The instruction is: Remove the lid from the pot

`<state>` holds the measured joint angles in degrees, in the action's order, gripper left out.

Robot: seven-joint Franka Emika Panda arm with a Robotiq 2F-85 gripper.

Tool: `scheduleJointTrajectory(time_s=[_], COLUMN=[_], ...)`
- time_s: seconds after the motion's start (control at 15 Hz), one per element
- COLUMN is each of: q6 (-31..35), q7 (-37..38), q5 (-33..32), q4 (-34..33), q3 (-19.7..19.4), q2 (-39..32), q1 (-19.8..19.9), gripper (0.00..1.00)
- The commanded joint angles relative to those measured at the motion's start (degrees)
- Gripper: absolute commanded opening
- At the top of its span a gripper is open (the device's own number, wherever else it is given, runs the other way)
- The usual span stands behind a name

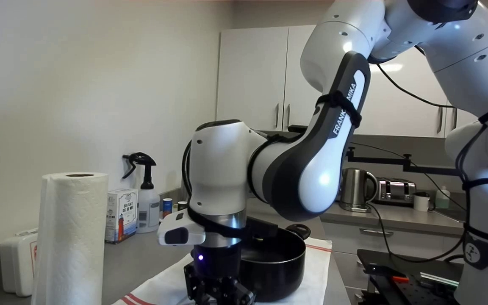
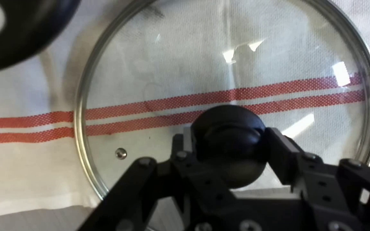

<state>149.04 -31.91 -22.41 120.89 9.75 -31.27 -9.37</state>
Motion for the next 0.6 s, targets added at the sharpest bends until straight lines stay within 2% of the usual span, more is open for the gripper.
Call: scheduleJointTrajectory(time_s=[0.0, 0.07, 0.13, 0.53], q6=[1.6, 0.7, 0.0, -2.4], q7=[-1.2, -2.2, -3.0, -13.0], q5=[-0.8, 0.4, 1.2, 10.6], q4=[0.4, 0.7, 0.8, 3.3], q3=[0.4, 1.3, 2.0, 8.5], q2=[-0.1, 0.7, 1.3, 7.2], q1=[1.0, 1.9, 2.5, 9.0], gripper=[0.89, 0.97, 1.00, 1.00])
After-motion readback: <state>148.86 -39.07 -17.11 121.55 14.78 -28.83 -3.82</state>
